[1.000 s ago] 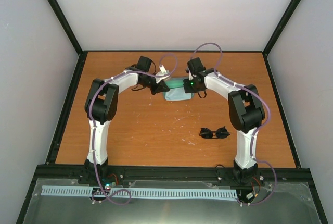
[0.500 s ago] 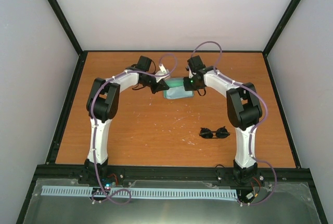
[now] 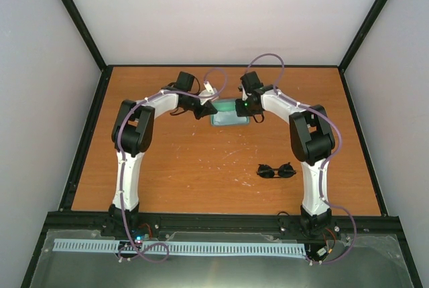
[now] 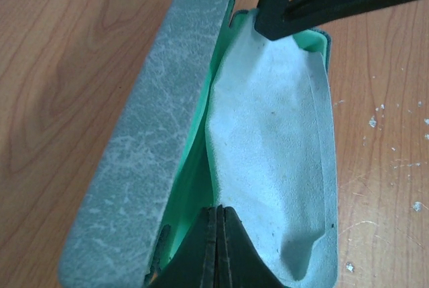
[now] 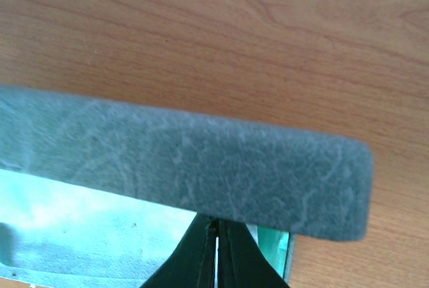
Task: Organize the sunglasses
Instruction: Place the glasses cleaning cloth in the sunglasses case, then pick up the sunglasses from the center of the board, then place the sunglasses in the sunglasses case.
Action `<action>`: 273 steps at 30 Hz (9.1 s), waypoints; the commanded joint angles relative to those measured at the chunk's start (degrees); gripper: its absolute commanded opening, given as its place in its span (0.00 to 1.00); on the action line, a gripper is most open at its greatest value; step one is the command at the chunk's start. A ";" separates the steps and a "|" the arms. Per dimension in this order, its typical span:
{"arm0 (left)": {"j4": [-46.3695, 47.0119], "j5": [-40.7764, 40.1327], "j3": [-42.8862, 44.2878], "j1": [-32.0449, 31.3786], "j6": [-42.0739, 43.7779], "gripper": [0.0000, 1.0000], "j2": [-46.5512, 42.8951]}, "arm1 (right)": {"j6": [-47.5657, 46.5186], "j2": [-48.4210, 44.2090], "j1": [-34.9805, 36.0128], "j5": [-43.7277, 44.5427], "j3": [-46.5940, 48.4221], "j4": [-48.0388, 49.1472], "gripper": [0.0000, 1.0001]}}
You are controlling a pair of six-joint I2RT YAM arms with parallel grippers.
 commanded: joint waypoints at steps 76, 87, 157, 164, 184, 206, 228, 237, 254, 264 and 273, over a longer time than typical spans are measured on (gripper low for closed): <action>9.48 -3.96 -2.99 0.06 -5.24 0.04 -1.00 | 5.17 -2.09 -0.41 2.78 -8.29 9.80 0.03; 10.52 -3.07 -3.62 0.09 -6.07 0.04 -1.83 | 5.41 -2.16 -0.44 2.47 -9.57 10.29 0.03; 8.78 -2.06 -15.65 0.12 6.43 0.33 -16.15 | 44.32 -45.29 -9.30 -15.64 -41.96 -30.48 0.46; 12.00 -2.34 -18.70 1.09 5.01 0.33 -17.98 | 47.03 -41.29 -12.33 -16.48 -45.10 -23.84 0.42; 13.82 -2.61 -22.72 3.18 3.28 0.33 -19.29 | 48.84 -31.32 -14.32 -14.70 -41.82 -18.31 0.33; 16.28 -2.45 -23.05 3.93 3.23 0.33 -18.14 | 36.73 -23.61 -14.26 -7.21 -28.83 -26.97 0.03; 14.70 -3.73 -23.24 5.34 5.82 0.33 -20.25 | -34.57 -28.16 5.56 23.68 -7.78 -16.83 0.03; 12.68 -1.25 -24.63 8.63 5.84 0.30 -21.42 | -56.25 -23.96 6.91 20.44 -8.09 -11.83 0.03; 8.85 2.49 -19.26 14.01 6.26 0.29 -17.53 | -65.24 -10.19 10.33 14.52 1.46 -10.13 0.03; 9.13 2.84 -19.85 15.04 5.78 0.29 -16.96 | -64.53 -4.01 10.83 21.29 3.25 -5.79 0.03; 9.24 3.69 -19.67 15.68 5.68 0.29 -16.49 | -63.93 -1.24 11.90 23.42 3.45 -3.61 0.03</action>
